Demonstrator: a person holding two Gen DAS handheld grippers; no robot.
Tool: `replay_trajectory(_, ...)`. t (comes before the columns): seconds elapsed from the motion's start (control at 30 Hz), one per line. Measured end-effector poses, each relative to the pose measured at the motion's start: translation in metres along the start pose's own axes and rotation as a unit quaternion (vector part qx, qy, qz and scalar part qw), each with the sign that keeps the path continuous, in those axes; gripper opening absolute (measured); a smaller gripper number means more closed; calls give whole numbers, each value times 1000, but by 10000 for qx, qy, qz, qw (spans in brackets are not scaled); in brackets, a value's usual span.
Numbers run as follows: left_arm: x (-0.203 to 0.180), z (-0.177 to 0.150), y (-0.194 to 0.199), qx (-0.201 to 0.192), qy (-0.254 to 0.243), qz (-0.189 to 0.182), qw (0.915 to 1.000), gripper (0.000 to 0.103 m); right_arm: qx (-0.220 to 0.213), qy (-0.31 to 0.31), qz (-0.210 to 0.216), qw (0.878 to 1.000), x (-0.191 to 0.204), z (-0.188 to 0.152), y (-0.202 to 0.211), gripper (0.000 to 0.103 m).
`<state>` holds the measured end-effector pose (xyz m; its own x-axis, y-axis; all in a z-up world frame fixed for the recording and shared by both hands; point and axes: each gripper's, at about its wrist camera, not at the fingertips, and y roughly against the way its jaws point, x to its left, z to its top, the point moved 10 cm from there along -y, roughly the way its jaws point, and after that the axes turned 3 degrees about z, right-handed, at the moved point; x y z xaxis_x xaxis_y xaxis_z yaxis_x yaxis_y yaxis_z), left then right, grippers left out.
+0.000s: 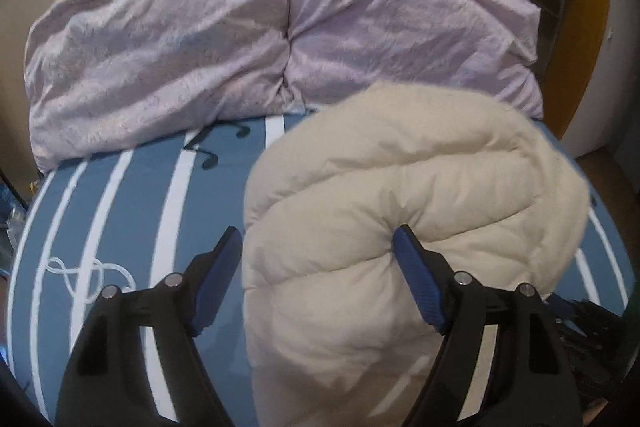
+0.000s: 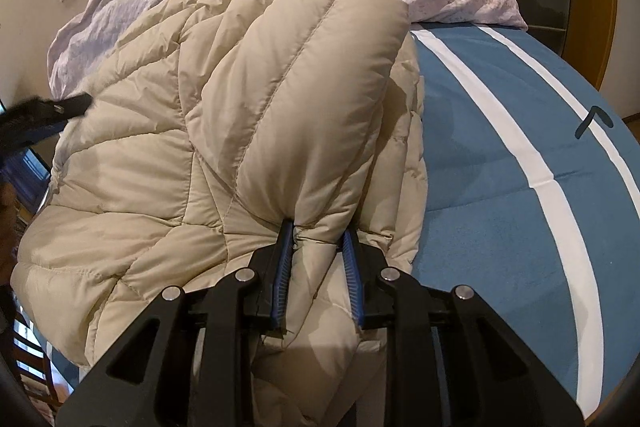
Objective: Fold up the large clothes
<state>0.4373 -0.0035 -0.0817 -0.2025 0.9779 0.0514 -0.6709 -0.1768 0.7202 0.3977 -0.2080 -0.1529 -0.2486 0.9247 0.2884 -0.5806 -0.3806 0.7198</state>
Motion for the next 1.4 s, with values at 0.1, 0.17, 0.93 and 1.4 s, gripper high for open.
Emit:
replay_trajectory(0.1, -8, -13, -20, 58, -31, 12, 10000, 80, 10, -6, 10, 10000, 0, 0, 0, 25)
replay_trajectory(0.17, -14, -18, -26, -55, -164, 134, 9998, 80, 20, -19, 20, 10000, -1, 1, -1, 25)
replay_trajectory(0.93, -18, -27, -46, -115, -260, 366, 9989, 82, -42, -41, 58, 10000, -4, 1, -4, 25)
replay_trajectory(1.4, -18, -31, -44, 44, -270, 354, 9990, 82, -638, 429, 40, 9970, 38, 61, 59, 25)
